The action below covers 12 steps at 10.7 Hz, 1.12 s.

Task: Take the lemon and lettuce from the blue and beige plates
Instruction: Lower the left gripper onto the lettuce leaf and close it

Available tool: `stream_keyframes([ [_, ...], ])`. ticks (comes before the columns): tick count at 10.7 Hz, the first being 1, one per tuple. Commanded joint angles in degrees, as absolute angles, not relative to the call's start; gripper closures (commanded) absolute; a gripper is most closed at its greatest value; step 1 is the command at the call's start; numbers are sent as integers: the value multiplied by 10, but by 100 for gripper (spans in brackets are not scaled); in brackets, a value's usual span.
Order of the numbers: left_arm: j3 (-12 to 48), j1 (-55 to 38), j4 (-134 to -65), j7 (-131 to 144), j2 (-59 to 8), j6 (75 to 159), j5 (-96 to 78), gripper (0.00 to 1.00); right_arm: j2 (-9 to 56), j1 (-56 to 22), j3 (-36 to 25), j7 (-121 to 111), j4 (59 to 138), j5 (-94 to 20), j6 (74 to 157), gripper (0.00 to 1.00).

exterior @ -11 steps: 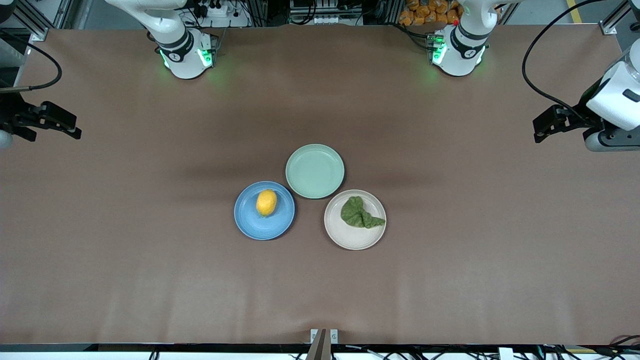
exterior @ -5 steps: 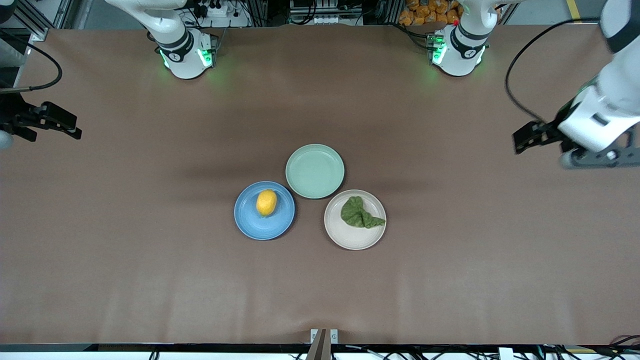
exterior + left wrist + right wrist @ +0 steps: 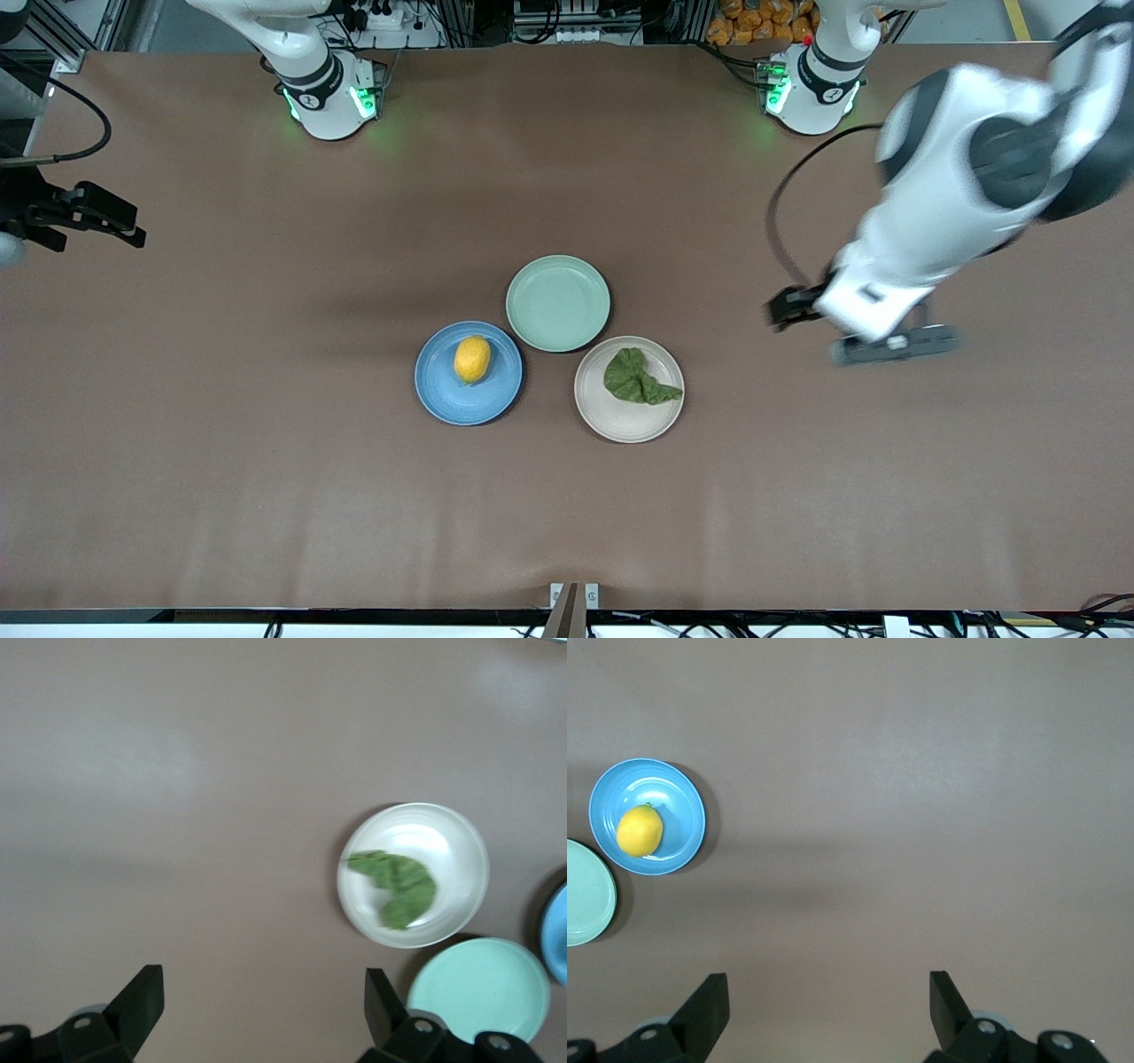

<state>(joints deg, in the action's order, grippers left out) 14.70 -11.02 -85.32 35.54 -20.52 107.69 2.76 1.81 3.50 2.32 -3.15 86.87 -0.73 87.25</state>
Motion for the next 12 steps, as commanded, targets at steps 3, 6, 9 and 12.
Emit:
stream_keyframes([
  [3,135,-198,-839,497,-334,1248,33,0,15,37,25,-31,868,-2,870,0],
  [6,135,-226,-839,523,-405,1281,92,0,15,37,25,-31,869,-2,870,0],
  [9,135,-235,-840,524,-443,1289,119,0,14,38,25,-31,882,-1,875,0],
  [12,135,-243,-839,524,-464,1301,120,2,14,36,25,-31,882,-2,875,0],
])
